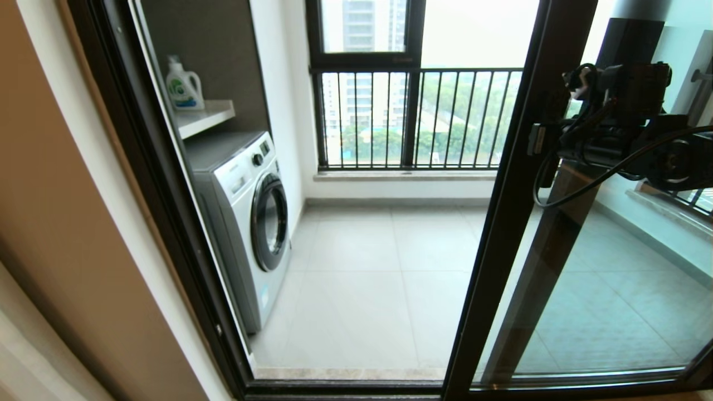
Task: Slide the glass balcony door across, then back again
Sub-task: Open the slid door
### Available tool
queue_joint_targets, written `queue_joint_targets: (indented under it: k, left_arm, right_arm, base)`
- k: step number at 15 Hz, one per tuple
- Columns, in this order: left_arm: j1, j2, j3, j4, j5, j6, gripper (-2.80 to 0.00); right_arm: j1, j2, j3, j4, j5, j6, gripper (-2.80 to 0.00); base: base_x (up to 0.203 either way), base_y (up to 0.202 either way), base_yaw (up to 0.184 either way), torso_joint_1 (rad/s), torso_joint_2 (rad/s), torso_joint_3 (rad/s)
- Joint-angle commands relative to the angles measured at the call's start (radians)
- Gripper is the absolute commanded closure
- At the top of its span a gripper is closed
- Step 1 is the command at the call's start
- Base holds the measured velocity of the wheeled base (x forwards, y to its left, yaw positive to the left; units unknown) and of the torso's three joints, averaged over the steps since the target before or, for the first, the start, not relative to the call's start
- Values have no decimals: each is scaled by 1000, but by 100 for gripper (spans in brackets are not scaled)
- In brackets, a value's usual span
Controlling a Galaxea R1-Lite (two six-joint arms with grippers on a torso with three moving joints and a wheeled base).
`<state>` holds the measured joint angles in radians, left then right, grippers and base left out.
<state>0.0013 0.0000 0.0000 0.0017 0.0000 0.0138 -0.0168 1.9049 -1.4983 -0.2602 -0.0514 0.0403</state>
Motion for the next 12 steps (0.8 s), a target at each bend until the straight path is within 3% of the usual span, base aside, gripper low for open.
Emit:
queue_joint_targets:
  k: [1,12]
  left_arm:
    - [0,2,0,0,0,0,0]
    - [0,2,0,0,0,0,0]
  right_arm:
    - [-23,-13,21,-8,-1,0,0]
    - [-101,-32,50,-42,18,-42,0]
  base:
    - [0,0,0,0,0,0]
    - [0,0,0,0,0,0]
